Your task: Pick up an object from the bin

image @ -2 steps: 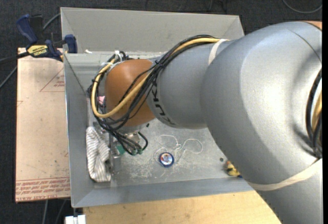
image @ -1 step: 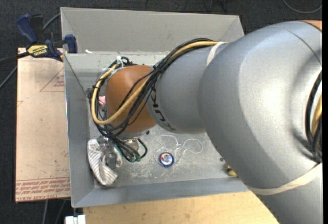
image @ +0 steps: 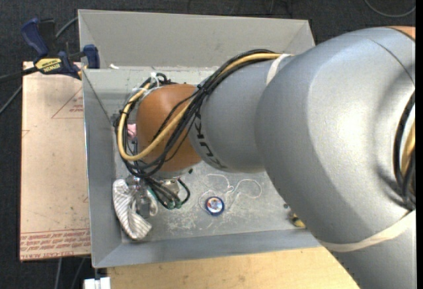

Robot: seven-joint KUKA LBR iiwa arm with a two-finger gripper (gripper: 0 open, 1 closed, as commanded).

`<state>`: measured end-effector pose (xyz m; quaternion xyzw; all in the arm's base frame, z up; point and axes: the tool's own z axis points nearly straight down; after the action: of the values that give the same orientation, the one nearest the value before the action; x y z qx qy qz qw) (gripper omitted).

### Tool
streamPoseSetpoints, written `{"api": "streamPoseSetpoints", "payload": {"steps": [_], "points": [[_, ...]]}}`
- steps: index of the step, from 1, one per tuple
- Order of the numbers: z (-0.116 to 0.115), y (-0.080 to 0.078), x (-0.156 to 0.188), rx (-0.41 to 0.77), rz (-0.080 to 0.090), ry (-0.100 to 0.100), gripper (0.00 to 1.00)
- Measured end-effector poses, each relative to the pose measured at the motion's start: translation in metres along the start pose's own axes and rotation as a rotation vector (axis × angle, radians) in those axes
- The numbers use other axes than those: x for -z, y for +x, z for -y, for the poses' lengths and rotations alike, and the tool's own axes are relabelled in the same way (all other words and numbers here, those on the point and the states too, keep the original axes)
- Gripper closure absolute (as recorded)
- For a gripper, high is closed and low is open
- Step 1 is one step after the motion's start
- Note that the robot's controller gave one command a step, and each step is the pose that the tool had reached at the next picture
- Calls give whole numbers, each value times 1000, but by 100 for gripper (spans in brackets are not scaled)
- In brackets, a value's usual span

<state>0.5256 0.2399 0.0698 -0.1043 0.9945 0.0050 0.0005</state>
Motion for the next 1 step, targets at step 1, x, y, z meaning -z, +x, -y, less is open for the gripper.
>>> {"api": "streamPoseSetpoints", "payload": {"steps": [1], "points": [[-5, -5, 67, 31, 2, -1, 100]]}}
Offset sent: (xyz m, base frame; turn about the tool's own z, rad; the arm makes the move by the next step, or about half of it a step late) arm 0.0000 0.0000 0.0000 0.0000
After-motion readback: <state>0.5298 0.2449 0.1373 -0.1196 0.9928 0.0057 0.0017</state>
